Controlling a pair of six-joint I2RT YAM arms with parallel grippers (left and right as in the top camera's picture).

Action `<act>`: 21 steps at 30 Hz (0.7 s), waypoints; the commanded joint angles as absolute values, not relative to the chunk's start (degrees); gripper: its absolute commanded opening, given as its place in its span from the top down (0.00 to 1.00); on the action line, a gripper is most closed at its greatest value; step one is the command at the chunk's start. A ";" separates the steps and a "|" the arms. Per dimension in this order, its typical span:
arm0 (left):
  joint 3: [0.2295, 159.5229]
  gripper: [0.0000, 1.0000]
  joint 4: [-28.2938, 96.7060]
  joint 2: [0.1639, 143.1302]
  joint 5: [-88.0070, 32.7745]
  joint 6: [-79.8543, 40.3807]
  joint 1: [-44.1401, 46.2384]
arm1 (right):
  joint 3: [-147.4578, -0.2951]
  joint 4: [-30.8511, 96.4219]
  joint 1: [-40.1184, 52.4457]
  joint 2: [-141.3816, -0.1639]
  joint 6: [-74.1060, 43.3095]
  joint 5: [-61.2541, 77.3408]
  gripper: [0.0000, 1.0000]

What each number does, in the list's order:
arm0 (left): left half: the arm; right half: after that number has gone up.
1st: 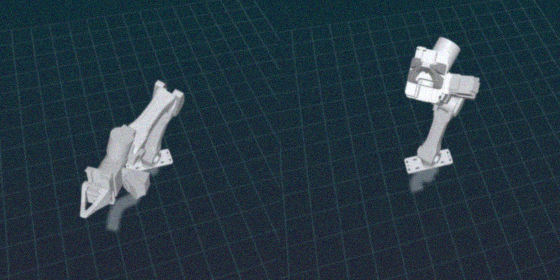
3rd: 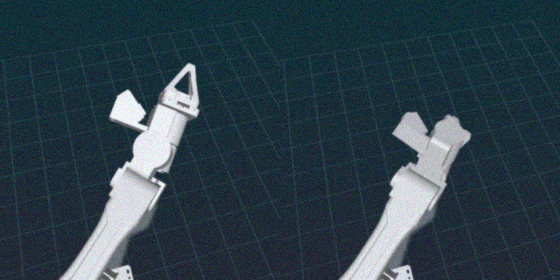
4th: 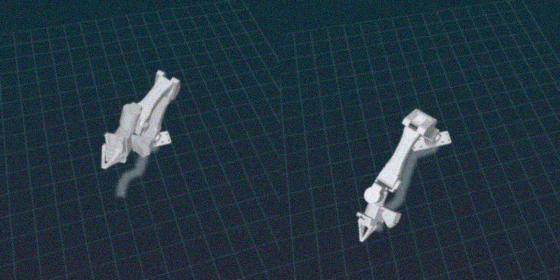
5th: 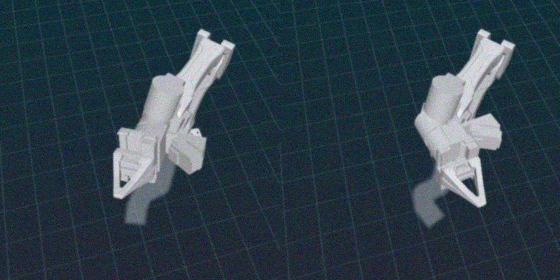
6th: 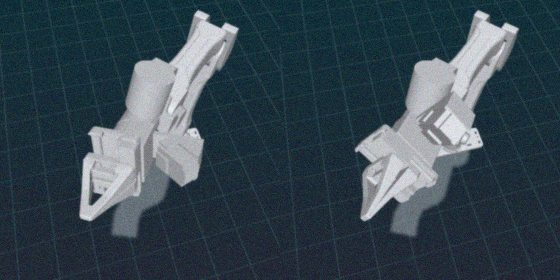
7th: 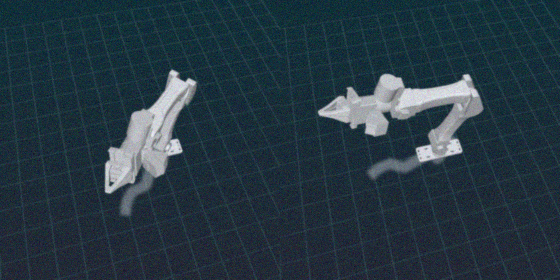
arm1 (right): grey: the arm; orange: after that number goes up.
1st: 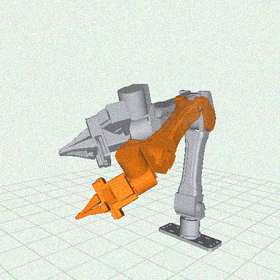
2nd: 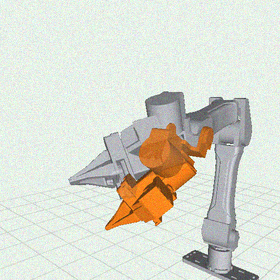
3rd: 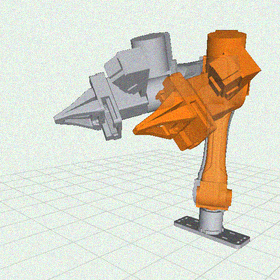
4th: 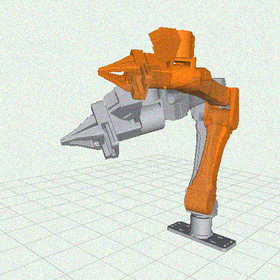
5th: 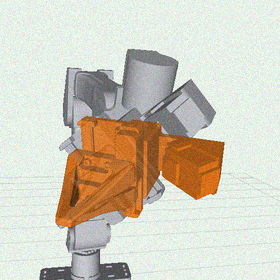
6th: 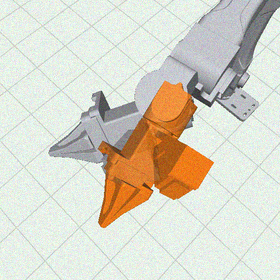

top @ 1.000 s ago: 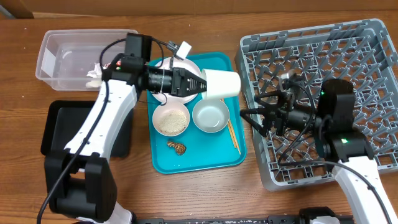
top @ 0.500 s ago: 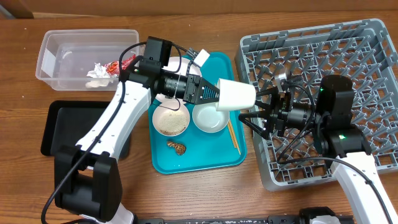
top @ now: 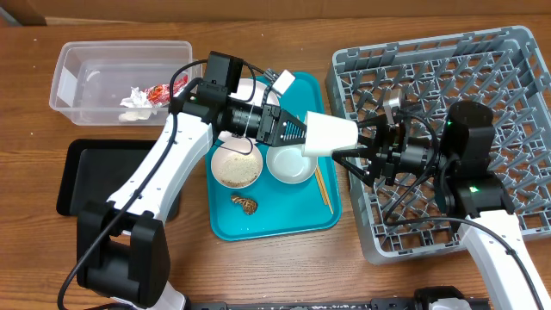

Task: Sort waste into correct bins and load items into the dishwasher
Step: 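Lift the white cup and hand it to the right gripper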

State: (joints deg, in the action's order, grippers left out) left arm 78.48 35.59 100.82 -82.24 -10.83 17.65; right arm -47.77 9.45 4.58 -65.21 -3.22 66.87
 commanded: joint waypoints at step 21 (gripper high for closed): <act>78.85 0.96 35.51 101.16 -82.08 -12.49 19.59 | -48.95 5.58 4.64 -65.19 -2.98 69.12 0.33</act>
State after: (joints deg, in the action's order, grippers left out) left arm 78.48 35.44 100.82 -84.31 -11.90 17.61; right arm -47.77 7.16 4.47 -65.21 -3.40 68.55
